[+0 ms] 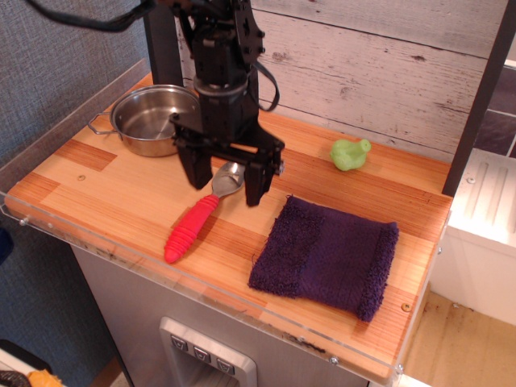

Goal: Move the utensil and place it on the black cloth.

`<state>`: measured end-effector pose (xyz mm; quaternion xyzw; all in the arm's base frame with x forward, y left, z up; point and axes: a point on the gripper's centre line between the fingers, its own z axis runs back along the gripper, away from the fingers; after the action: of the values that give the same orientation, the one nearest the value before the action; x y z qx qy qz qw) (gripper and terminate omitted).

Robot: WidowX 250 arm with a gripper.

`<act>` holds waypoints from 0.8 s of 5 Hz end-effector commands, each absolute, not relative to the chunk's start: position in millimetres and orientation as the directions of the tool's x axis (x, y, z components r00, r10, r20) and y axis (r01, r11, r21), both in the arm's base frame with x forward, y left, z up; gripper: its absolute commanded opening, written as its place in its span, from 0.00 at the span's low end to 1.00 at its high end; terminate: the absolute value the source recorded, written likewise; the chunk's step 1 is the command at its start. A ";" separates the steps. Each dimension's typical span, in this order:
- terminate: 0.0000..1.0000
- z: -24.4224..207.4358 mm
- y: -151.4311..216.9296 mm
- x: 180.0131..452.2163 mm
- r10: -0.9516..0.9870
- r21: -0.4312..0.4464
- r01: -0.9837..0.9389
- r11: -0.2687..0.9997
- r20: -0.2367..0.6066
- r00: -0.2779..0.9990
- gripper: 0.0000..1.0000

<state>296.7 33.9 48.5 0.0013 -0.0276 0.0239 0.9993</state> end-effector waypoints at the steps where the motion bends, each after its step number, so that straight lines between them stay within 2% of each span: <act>1: 0.00 70.0 97.6 351.6 0.075 0.010 -0.078 0.997 0.153 0.985 1.00; 2: 0.00 65.6 110.0 363.7 0.083 0.012 -0.085 0.996 0.134 0.987 1.00; 4: 0.00 36.9 128.1 373.5 0.094 0.030 -0.097 0.995 0.083 0.992 1.00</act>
<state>368.5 121.2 18.9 0.0088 -0.0175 0.0451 0.9988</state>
